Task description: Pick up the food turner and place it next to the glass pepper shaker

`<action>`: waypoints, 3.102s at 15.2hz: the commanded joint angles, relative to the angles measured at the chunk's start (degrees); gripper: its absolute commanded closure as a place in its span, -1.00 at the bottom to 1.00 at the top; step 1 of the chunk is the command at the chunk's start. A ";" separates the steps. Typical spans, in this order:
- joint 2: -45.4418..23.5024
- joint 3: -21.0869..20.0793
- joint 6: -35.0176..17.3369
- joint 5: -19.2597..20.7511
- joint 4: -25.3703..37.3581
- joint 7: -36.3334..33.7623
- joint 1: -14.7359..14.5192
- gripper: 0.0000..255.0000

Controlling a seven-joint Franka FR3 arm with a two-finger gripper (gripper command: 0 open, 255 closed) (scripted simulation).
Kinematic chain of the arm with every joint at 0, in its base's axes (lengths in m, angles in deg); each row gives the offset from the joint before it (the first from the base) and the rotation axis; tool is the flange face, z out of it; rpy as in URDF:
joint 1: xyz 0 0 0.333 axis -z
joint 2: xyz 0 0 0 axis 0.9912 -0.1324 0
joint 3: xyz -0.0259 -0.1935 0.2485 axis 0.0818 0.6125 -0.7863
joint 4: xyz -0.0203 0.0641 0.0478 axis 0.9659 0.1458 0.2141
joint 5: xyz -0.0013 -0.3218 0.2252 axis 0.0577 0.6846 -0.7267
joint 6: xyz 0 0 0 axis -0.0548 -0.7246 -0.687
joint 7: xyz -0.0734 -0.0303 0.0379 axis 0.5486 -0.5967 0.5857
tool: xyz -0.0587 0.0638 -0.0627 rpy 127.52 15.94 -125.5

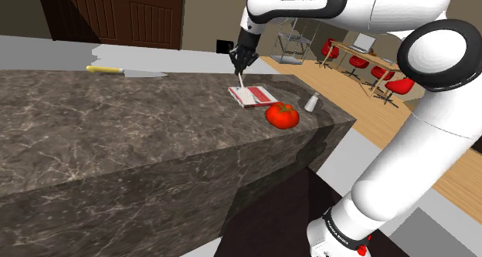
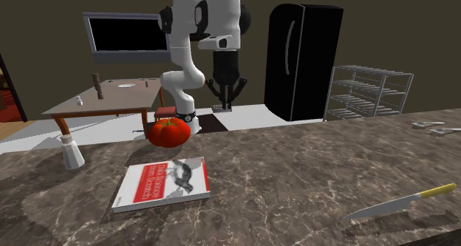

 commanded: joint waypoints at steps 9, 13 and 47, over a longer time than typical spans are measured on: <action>9.75 6.09 -2.70 -2.91 -12.12 13.66 6.82 1.00; 11.83 9.00 -3.01 -3.31 -14.54 19.23 9.34 1.00; 7.40 21.95 -15.85 -4.71 -23.39 43.52 19.81 1.00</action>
